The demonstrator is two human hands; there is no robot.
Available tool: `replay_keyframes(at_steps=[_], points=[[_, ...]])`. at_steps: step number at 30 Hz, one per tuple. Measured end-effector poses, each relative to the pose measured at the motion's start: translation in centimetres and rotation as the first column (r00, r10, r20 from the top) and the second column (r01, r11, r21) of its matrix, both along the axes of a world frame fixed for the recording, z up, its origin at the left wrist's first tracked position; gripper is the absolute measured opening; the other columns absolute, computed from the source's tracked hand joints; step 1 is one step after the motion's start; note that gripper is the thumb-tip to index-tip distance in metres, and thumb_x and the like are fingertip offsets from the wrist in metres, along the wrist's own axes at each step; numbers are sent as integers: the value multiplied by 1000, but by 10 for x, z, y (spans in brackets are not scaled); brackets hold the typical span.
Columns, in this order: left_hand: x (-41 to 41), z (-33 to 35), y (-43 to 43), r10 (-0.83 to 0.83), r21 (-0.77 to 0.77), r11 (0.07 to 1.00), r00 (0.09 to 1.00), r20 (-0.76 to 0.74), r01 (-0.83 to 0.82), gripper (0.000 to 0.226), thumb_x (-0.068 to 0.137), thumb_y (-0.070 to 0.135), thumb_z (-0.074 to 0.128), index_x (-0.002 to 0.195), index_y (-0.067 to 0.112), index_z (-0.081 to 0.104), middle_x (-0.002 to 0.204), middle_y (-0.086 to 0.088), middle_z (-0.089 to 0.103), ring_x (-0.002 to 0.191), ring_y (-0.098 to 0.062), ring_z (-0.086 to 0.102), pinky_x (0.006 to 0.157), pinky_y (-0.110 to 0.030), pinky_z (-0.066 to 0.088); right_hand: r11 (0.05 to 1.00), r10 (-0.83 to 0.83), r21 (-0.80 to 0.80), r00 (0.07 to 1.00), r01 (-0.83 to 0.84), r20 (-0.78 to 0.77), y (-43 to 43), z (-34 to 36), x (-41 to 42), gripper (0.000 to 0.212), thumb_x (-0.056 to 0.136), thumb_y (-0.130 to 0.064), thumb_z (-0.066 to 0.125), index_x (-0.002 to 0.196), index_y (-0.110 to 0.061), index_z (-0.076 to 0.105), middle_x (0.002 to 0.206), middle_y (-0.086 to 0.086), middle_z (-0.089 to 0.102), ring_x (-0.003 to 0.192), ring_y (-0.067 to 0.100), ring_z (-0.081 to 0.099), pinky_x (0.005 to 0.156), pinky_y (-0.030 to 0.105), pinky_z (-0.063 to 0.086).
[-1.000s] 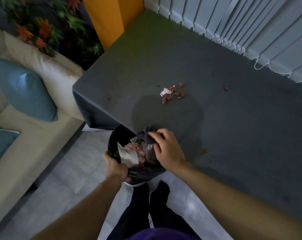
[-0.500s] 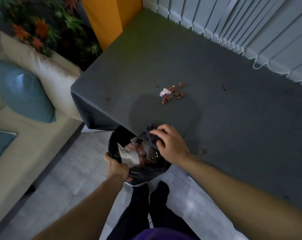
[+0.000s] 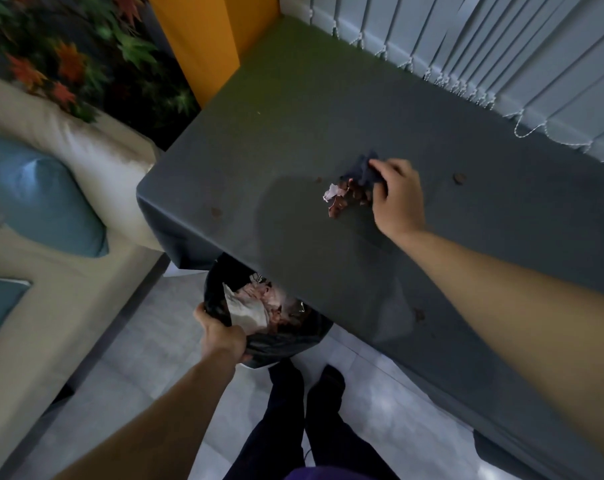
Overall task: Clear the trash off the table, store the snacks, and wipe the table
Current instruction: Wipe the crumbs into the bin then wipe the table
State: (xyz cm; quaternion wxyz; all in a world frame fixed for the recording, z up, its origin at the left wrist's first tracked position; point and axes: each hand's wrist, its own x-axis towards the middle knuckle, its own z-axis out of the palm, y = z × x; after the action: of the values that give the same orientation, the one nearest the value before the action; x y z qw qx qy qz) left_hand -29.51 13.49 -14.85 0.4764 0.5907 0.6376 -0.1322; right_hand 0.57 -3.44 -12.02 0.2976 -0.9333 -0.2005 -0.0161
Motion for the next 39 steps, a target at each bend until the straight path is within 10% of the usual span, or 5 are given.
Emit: replay_keyframes(at_steps=[9, 14, 24, 28, 39], points=[[-1, -9, 11, -20, -34, 999, 1000, 19, 21, 69, 80, -7, 38, 126, 41, 20, 101, -8, 46, 90, -49, 61, 67, -62, 59, 952, 306, 15, 952, -306, -18, 23, -11, -49, 34, 81, -4, 56, 110, -12, 72, 106, 5, 62, 99, 23, 54, 91, 21, 38], [-5, -9, 13, -23, -45, 999, 1000, 19, 24, 68, 79, -6, 40, 122, 44, 22, 96, -4, 45, 89, -50, 62, 64, -60, 59, 998, -36, 47, 999, 37, -27, 26, -9, -30, 39, 88, -1, 50, 121, -12, 67, 119, 9, 60, 108, 29, 51, 96, 25, 37], [-10, -20, 8, -5, -62, 998, 999, 37, 7, 66, 78, -4, 41, 119, 43, 21, 101, -7, 47, 91, -49, 61, 73, -63, 57, 914, 406, 38, 912, -404, -61, 22, -15, -93, 37, 84, -2, 56, 118, -10, 70, 111, 6, 58, 103, 23, 53, 94, 29, 44], [-8, -10, 6, -2, -79, 997, 999, 45, 5, 64, 85, -7, 39, 128, 36, 19, 97, -3, 43, 89, -48, 61, 65, -62, 59, 997, 78, 28, 995, -76, -62, 21, -18, -87, 43, 87, -1, 53, 127, -12, 65, 118, 6, 57, 105, 28, 51, 94, 37, 45], [-9, -3, -9, 73, -105, 992, 994, 77, -65, 63, 89, -9, 41, 136, 26, 20, 121, -10, 42, 88, -46, 63, 48, -48, 59, 920, 389, 3, 913, -392, -124, 27, -17, -149, 38, 84, -8, 61, 120, -16, 69, 112, 1, 57, 100, 25, 53, 90, 33, 48]])
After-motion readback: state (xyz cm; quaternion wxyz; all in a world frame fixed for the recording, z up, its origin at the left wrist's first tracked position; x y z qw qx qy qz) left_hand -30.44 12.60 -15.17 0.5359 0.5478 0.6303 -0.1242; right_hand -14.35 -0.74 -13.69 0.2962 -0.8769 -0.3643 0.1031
